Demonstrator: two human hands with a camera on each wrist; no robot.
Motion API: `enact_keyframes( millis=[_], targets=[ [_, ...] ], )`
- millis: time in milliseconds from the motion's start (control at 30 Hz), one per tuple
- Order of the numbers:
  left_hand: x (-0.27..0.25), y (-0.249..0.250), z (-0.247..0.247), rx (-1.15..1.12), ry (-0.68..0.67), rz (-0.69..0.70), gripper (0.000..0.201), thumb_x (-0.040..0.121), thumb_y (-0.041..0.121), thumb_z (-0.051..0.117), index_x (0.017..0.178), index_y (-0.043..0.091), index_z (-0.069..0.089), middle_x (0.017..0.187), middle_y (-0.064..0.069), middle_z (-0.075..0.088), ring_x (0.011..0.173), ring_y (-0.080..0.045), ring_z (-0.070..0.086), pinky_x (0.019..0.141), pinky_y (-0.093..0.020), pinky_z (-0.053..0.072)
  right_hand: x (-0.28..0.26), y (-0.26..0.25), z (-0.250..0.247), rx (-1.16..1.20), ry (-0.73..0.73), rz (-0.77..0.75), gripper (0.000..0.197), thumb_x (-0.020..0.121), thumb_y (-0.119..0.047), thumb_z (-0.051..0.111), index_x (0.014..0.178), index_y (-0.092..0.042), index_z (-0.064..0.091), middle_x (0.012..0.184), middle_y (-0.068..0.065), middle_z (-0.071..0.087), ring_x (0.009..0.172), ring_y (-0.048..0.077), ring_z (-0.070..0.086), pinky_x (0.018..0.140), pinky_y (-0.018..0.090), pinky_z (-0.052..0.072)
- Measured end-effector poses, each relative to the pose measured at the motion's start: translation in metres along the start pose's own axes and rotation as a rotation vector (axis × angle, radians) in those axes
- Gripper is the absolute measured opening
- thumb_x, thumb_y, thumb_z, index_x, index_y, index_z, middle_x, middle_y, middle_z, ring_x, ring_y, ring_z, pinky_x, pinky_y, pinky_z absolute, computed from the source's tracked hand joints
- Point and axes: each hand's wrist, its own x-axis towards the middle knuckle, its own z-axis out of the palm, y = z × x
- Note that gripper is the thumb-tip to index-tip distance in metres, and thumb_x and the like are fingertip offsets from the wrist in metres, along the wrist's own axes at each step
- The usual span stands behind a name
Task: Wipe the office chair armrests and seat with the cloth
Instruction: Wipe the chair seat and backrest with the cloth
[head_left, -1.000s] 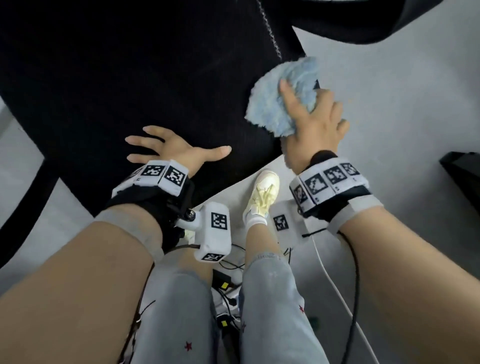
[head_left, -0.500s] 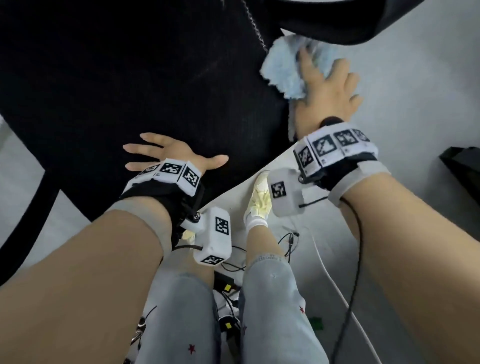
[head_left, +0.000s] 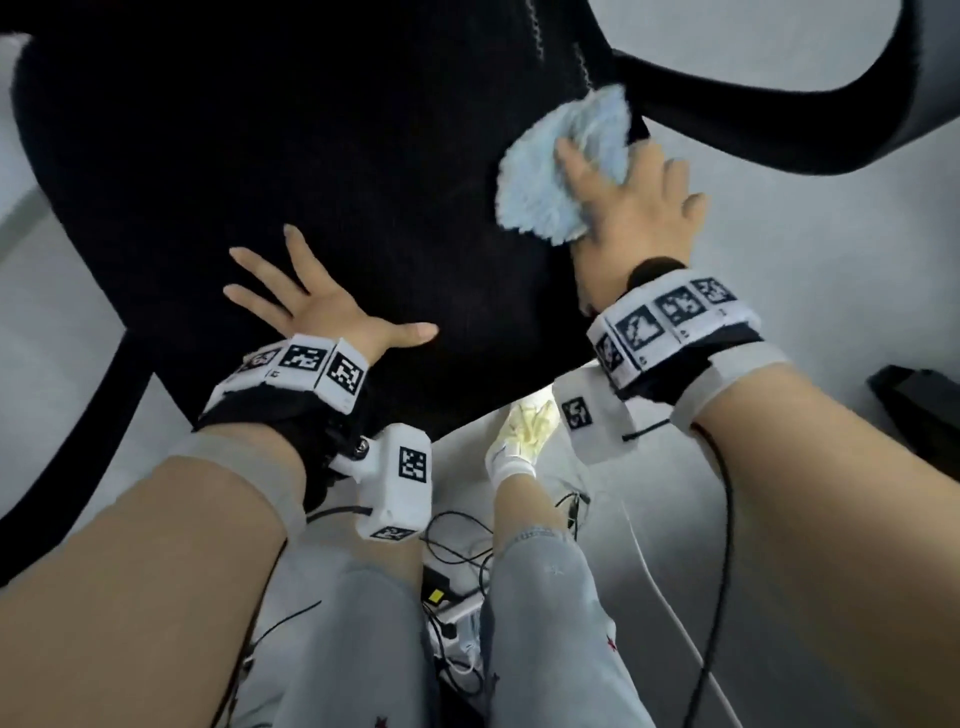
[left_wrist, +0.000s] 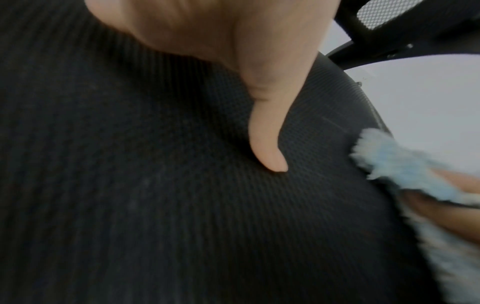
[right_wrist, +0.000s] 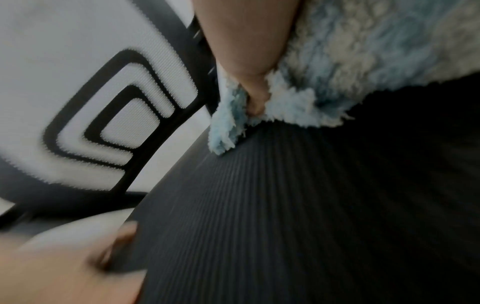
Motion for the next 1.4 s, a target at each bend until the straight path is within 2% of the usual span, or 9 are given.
enact_keyframes(
  millis=[133,333,433,567,667,800,1033,1233,1400],
  targets=[
    [0.008,0.002,-0.001,0.096,-0.006,0.046,0.144,0.049,0.053,0.081,0.140,0.024,-0.028,0.147,-0.017,-0.037,0.136,-0.042,-0.028,0.105,-0.069,0.006,0.012,-0.040,0.006,-0.010,-0.044,0.164,0.071,0.084,-0.009,0.046,0.142,-0.040,0.020,0.145,0.014,0.023,0.128,0.037,0.025,0.103,0.051,0.023],
    [0.012,-0.004,-0.003,0.121,-0.051,0.070,0.148,0.046,0.056,0.081,0.138,0.024,-0.031,0.145,-0.016,-0.041,0.135,-0.041,-0.031,0.104,-0.072,0.007,-0.014,-0.084,0.029,-0.204,-0.179,-0.443,0.054,0.089,-0.027,0.046,0.140,-0.035,0.030,0.133,0.008,0.031,0.120,0.031,0.032,0.098,0.048,0.026],
    [0.015,-0.005,-0.003,0.115,-0.070,0.081,0.149,0.046,0.055,0.081,0.136,0.025,-0.035,0.142,-0.016,-0.045,0.133,-0.041,-0.035,0.105,-0.073,0.008,0.024,-0.038,0.003,-0.143,0.008,-0.152,0.052,0.091,-0.020,0.044,0.138,-0.038,0.033,0.129,0.013,0.037,0.117,0.036,0.035,0.098,0.050,0.028],
    [0.016,0.000,0.000,0.107,-0.048,0.040,0.150,0.046,0.053,0.082,0.135,0.026,-0.035,0.143,-0.015,-0.044,0.133,-0.040,-0.034,0.105,-0.073,0.008,0.032,-0.044,-0.002,-0.073,0.018,0.189,0.061,0.089,-0.015,0.044,0.140,-0.040,0.025,0.139,0.016,0.031,0.122,0.040,0.032,0.101,0.049,0.027],
    [0.017,0.001,0.003,0.089,-0.001,0.021,0.145,0.050,0.047,0.083,0.139,0.024,-0.029,0.147,-0.016,-0.038,0.136,-0.039,-0.030,0.106,-0.071,0.009,0.000,-0.097,0.022,-0.172,-0.155,-0.098,0.052,0.088,-0.021,0.045,0.138,-0.025,0.033,0.135,0.012,0.031,0.119,0.036,0.034,0.094,0.047,0.030],
    [0.018,-0.005,0.004,0.117,0.006,0.073,0.140,0.055,0.047,0.081,0.140,0.022,-0.027,0.147,-0.018,-0.036,0.136,-0.039,-0.029,0.105,-0.070,0.002,-0.010,-0.098,0.031,-0.229,-0.235,-0.495,0.059,0.087,-0.035,0.048,0.141,-0.040,0.024,0.133,0.007,0.031,0.120,0.031,0.031,0.098,0.047,0.025],
    [0.012,-0.008,0.004,0.125,-0.092,0.051,0.149,0.049,0.051,0.082,0.133,0.025,-0.038,0.141,-0.015,-0.046,0.133,-0.038,-0.036,0.099,-0.076,0.007,0.028,-0.049,-0.001,-0.016,0.060,0.204,0.065,0.086,-0.014,0.046,0.138,-0.047,0.025,0.137,0.014,0.033,0.120,0.037,0.033,0.101,0.049,0.027],
    [0.002,-0.024,0.009,0.189,-0.142,0.013,0.152,0.048,0.050,0.084,0.132,0.026,-0.040,0.139,-0.013,-0.049,0.132,-0.037,-0.038,0.099,-0.075,0.009,-0.052,-0.086,0.038,-0.183,-0.314,-0.399,0.070,0.085,-0.027,0.050,0.141,-0.046,0.013,0.135,0.008,0.027,0.117,0.032,0.030,0.099,0.048,0.024],
    [-0.007,-0.028,0.009,0.130,-0.148,0.018,0.149,0.048,0.044,0.086,0.136,0.027,-0.034,0.138,-0.012,-0.051,0.132,-0.037,-0.038,0.104,-0.072,0.005,-0.029,-0.032,0.017,0.059,-0.071,0.113,0.076,0.082,-0.011,0.049,0.142,-0.046,0.017,0.134,0.014,0.031,0.117,0.036,0.033,0.098,0.048,0.027]
  ],
)
